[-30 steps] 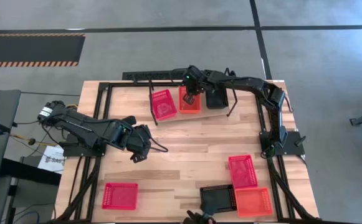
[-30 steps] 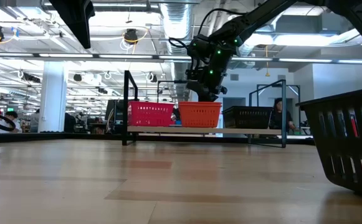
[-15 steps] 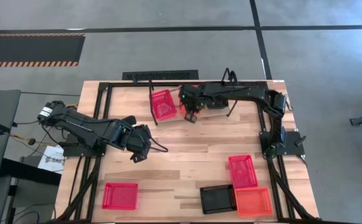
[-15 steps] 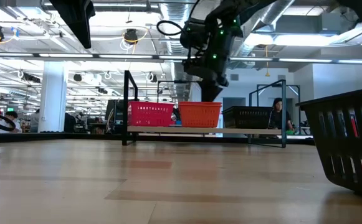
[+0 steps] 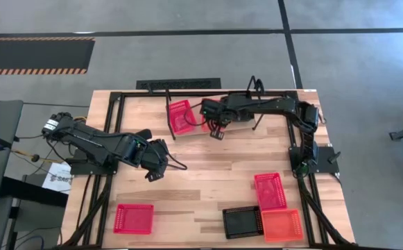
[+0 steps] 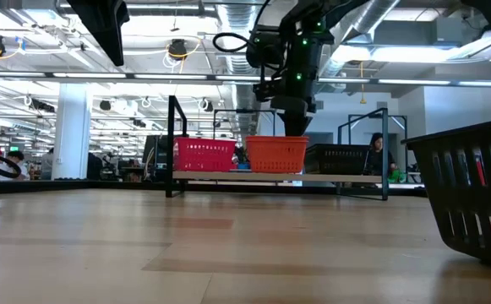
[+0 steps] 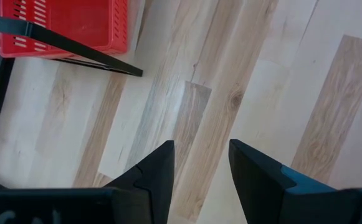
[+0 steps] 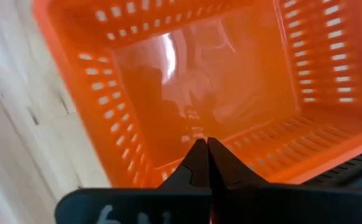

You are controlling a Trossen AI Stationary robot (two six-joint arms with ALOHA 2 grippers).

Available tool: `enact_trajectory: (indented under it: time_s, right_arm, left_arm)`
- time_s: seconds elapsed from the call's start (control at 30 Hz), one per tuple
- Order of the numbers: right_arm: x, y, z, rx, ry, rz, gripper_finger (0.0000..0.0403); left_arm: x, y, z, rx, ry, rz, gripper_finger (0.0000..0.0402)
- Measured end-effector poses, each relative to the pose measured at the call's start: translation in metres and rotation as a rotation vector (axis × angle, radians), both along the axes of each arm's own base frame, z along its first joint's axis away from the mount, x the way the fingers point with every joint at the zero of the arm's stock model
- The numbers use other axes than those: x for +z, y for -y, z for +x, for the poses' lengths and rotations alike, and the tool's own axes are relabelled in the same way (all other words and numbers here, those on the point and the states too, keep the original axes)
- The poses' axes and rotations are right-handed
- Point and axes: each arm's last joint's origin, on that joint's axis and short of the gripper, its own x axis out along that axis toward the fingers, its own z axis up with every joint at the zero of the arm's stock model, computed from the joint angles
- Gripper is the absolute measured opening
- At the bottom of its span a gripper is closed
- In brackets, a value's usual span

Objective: Stack baskets on shelf by color
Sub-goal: Adjust the bin on the shelf

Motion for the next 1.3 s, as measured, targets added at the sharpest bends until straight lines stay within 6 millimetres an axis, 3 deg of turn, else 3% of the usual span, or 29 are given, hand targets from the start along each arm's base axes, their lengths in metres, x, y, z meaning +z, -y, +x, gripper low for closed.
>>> enact_trajectory:
  time_s: [0.17,0.43,0.53,0.7,0.87,1.3]
  right_arm:
    - [0.015,-0.011,0.004,-0.009,0.042,0.000,0.0000]
    - [0.061,-0.060,0.020,0.126,0.229,0.049,0.0000]
    - [0.059,-0.080,0.025,0.186,0.246,0.093,0.0000]
    - [0.032,-0.102,0.029,0.231,0.177,0.120,0.0000]
    - [0.004,-0.097,0.020,0.181,0.035,0.072,0.0000]
    - [0.001,-0.064,0.018,0.116,0.030,-0.030,0.0000]
  left_arm:
    - [0.000,0.000,0.000,-0.010,-0.003,0.003,0.0141]
    - [0.000,0.000,0.000,-0.011,0.001,0.000,0.0141]
    - [0.000,0.000,0.001,-0.024,-0.003,0.004,0.0141]
    - [0.000,0.000,0.001,-0.028,-0.003,0.005,0.0141]
    - [0.000,0.000,0.001,-0.031,-0.004,0.007,0.0141]
    - [0.000,0.000,0.001,-0.031,-0.003,0.008,0.0141]
